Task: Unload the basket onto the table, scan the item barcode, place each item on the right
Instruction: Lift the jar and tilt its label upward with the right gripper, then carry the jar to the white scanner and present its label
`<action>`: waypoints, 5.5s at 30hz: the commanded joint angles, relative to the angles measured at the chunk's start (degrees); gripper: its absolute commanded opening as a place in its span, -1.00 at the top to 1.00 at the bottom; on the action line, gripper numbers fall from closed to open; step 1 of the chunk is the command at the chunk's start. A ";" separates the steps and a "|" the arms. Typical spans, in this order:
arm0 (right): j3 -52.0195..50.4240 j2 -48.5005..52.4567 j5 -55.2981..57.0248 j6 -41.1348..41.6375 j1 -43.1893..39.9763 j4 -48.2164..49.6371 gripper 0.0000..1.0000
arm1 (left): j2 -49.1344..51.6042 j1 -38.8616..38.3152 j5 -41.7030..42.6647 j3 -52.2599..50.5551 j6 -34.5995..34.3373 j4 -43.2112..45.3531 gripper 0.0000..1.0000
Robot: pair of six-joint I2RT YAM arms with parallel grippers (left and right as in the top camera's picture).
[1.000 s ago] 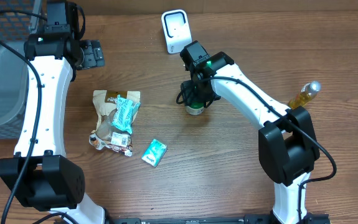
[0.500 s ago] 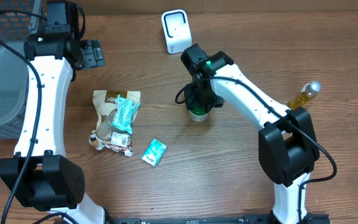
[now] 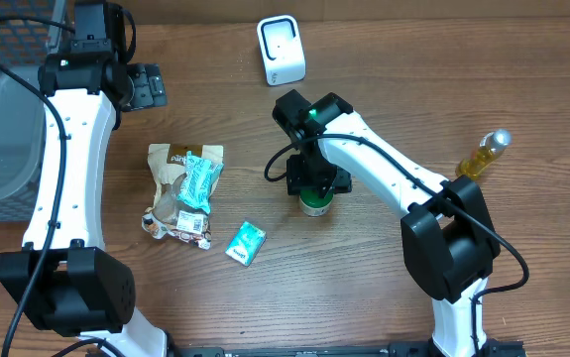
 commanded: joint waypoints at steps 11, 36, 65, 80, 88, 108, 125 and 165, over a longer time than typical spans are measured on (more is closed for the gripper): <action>-0.37 0.39 1.57 1.62 0.33 0.35 -0.54 | -0.87 -0.13 -0.39 1.05 0.81 0.07 -0.99; -8.98 0.39 1.62 2.38 0.48 9.18 -0.47 | -0.87 -0.13 -0.39 1.05 0.81 0.07 -0.99; 1.27 0.37 -23.80 2.38 -1.07 -15.37 -0.09 | -0.87 -0.13 -0.39 1.05 0.81 0.07 -0.99; 1.27 0.37 -32.35 2.38 -1.07 -22.10 -0.20 | -0.87 -0.13 -0.39 1.05 0.81 0.07 -0.99; 1.27 0.37 -38.73 2.38 -1.07 -22.10 0.06 | -0.87 -0.13 -0.39 1.05 0.79 0.07 -0.99; 1.27 0.37 -45.99 2.36 -1.09 -22.10 0.08 | -0.87 -0.13 -0.39 1.05 0.81 0.07 -0.99; 1.27 0.37 -45.99 2.34 -1.09 -22.10 0.08 | -0.87 -0.13 -0.39 1.05 0.81 0.07 -0.99; 1.27 0.37 -30.64 2.38 -1.03 -13.62 0.61 | -0.87 -0.13 -0.39 1.05 0.81 0.07 -0.99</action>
